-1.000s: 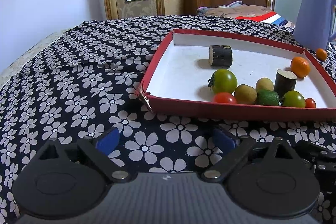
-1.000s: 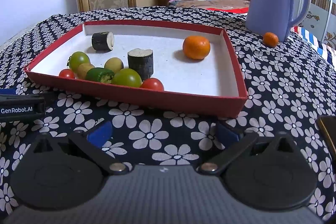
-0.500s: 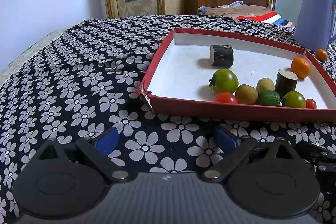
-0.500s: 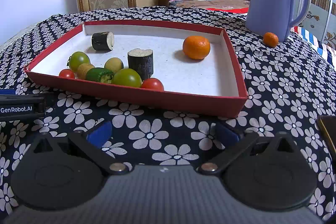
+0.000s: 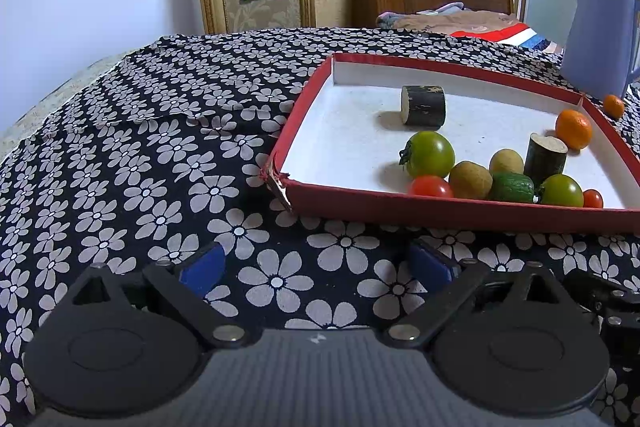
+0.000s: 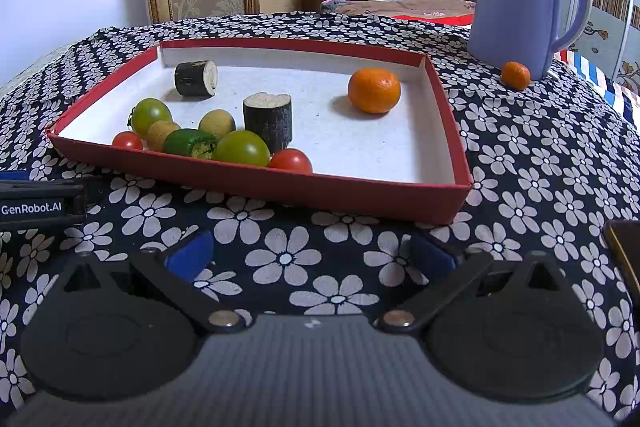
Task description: Organize fruits
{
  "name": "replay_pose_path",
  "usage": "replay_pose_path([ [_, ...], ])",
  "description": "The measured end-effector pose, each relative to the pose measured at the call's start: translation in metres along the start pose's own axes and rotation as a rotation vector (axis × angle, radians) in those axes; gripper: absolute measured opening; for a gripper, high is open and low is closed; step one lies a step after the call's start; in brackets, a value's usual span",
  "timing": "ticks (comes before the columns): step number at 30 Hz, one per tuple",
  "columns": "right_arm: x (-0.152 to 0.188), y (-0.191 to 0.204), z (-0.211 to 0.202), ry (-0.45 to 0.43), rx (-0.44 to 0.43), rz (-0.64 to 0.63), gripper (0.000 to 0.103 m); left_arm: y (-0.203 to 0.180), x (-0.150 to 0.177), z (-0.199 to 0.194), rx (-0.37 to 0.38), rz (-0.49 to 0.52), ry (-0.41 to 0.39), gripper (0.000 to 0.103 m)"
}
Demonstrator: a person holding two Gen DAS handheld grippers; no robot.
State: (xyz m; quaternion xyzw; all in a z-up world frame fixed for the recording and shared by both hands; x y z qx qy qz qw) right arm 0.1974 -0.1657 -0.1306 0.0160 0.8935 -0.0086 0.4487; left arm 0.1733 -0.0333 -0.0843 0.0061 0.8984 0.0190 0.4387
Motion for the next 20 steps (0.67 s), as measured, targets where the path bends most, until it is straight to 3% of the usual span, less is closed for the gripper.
replay_pose_path([
  [20, 0.0004, -0.0001, -0.0002, 0.0, 0.0, 0.0, 0.103, -0.0004, 0.0003, -0.0001, 0.003, 0.002, -0.001, 0.099],
])
Point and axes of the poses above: each gripper's, at about its wrist camera, not at the fingertips, and z roughly the way its jaws point, y to its left, x to its underside, the point moved 9 cm from there along z, roughly the way its jaws point, and after that the axes turned 1 degree about -y, right-handed, at the moved point
